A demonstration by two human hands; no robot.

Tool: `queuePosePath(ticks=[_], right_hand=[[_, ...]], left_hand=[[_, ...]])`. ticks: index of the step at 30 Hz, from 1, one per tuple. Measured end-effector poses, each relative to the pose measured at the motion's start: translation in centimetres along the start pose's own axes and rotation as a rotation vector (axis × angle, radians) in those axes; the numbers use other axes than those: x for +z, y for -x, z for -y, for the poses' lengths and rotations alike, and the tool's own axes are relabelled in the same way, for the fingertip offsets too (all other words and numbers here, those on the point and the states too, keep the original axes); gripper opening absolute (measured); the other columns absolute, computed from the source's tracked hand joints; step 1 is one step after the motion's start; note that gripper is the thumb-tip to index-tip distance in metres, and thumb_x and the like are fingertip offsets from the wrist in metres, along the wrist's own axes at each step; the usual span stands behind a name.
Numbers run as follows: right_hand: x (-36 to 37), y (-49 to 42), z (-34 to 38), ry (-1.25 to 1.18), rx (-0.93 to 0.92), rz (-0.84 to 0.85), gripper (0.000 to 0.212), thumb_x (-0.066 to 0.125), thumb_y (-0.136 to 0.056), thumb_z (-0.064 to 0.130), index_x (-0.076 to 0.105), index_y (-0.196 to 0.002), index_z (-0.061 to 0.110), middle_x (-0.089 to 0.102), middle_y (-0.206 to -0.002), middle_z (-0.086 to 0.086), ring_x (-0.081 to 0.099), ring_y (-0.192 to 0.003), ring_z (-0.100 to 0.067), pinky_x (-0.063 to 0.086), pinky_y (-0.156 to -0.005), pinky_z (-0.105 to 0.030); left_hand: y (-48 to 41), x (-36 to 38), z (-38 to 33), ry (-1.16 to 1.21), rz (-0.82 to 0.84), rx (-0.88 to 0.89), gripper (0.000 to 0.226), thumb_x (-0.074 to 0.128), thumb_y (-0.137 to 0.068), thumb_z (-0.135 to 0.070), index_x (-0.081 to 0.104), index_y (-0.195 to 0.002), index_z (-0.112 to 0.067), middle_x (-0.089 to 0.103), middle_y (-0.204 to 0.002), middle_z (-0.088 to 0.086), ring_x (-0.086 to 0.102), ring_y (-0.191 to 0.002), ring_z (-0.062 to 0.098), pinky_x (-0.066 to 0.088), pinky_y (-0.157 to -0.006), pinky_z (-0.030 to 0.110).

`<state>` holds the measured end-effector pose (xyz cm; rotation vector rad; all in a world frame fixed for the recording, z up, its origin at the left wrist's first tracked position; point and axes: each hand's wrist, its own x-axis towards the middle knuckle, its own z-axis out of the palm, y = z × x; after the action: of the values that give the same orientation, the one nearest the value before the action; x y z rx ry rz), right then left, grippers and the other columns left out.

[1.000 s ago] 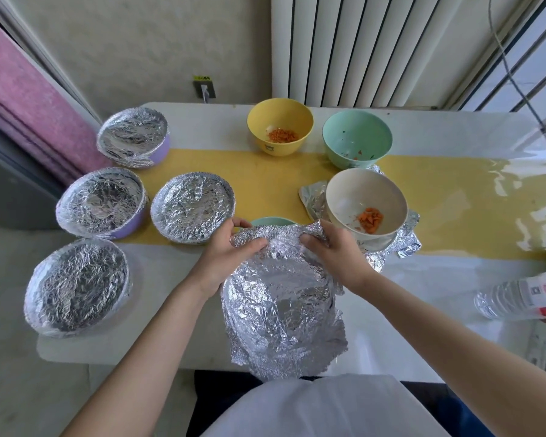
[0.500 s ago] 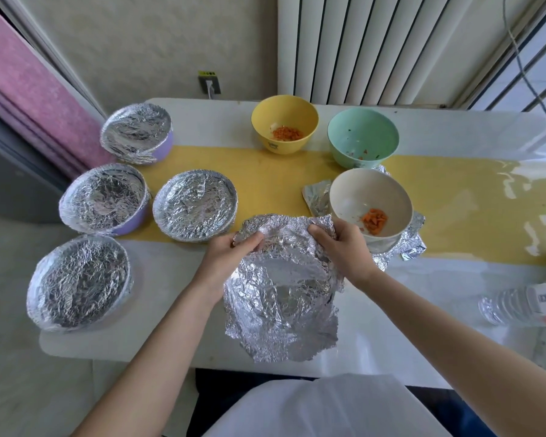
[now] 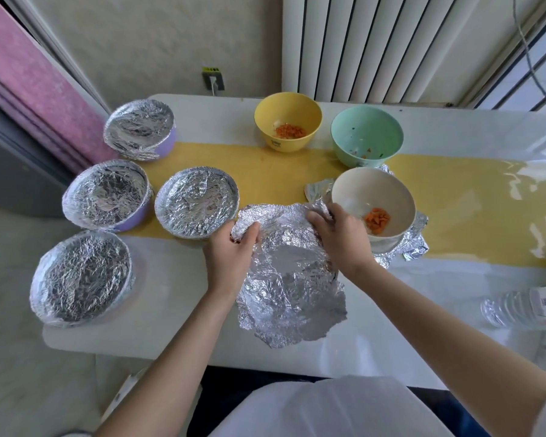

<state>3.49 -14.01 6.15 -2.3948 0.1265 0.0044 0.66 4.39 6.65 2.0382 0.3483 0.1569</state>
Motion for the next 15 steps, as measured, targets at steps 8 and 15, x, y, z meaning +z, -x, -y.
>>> queuePosePath(ticks=[8, 15], right_hand=[[0.3, 1.1, -1.4, -0.252, 0.111, 0.079, 0.044, 0.058, -0.09, 0.04, 0.035, -0.062, 0.016, 0.031, -0.052, 0.002, 0.027, -0.049, -0.012, 0.019, -0.049, -0.029], [1.2, 1.4, -2.1, -0.247, 0.109, 0.032, 0.045, 0.056, -0.089, 0.045, 0.048, -0.075, 0.003, 0.05, -0.06, -0.016, 0.04, -0.054, -0.019, 0.03, -0.052, -0.033]], left_hand=[[-0.6, -0.5, 0.5, 0.302, 0.149, -0.342, 0.033, 0.07, -0.082, -0.035, 0.047, -0.066, -0.016, 0.046, -0.058, -0.004, 0.043, -0.062, 0.014, 0.035, -0.064, 0.024], [-0.3, -0.4, 1.3, 0.132, 0.059, -0.184, 0.027, 0.076, -0.074, -0.031, 0.055, -0.064, -0.016, 0.057, -0.059, -0.002, 0.052, -0.055, 0.016, 0.044, -0.058, 0.028]])
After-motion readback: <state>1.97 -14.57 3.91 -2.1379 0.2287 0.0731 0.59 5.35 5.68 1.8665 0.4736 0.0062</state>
